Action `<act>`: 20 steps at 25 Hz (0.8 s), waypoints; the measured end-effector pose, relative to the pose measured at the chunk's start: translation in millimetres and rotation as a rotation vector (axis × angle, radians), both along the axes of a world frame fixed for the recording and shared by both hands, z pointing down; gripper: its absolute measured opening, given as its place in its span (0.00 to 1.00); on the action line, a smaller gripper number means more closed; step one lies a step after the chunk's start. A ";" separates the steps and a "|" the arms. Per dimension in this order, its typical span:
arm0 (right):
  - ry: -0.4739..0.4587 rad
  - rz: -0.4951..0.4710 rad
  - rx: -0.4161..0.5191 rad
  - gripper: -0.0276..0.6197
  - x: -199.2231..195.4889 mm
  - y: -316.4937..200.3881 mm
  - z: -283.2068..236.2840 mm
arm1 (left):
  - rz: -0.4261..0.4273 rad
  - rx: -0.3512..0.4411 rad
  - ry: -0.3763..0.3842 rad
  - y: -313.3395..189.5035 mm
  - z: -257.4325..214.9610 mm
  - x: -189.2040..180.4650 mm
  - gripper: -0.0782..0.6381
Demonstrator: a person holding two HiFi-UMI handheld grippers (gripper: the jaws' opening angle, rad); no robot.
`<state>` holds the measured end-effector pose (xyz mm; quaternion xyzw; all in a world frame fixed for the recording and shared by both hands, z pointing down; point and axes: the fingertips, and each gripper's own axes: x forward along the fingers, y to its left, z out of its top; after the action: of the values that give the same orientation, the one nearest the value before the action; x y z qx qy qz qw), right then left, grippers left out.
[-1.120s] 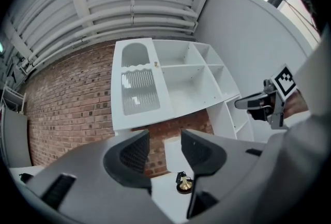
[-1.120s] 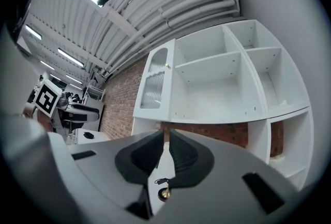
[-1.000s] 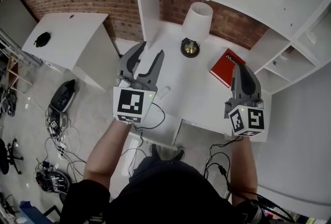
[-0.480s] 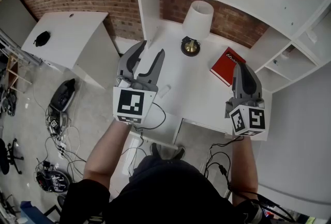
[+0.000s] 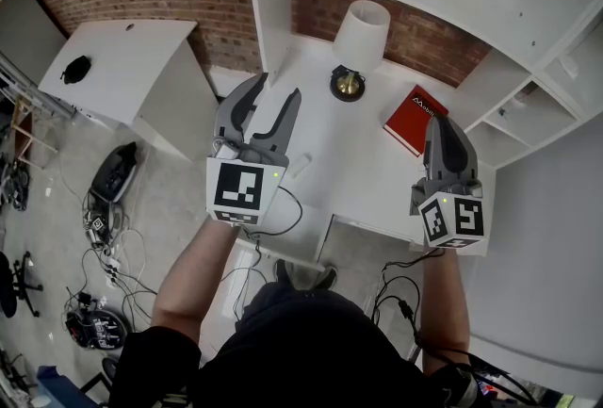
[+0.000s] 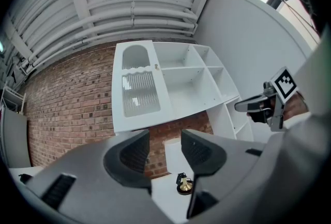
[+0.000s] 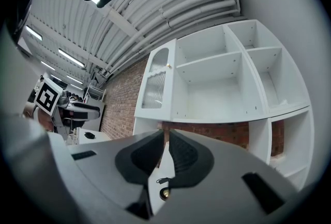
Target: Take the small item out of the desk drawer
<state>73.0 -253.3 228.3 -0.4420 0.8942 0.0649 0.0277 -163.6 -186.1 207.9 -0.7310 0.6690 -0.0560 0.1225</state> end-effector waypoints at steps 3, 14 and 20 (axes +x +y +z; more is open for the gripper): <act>0.000 0.002 0.001 0.07 1.0 0.4 1.5 | 0.001 0.001 0.001 0.1 1.1 0.4 0.37; -0.005 -0.003 0.000 0.07 1.0 -0.1 3.1 | 0.003 -0.002 -0.005 -1.3 3.0 1.5 0.37; -0.008 -0.009 0.001 0.07 1.5 -0.4 3.0 | 0.002 -0.002 -0.008 -2.3 3.6 2.7 0.37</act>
<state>74.5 -253.7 231.2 -0.4381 0.8961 0.0634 0.0320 -160.8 -188.4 211.5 -0.7316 0.6676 -0.0596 0.1244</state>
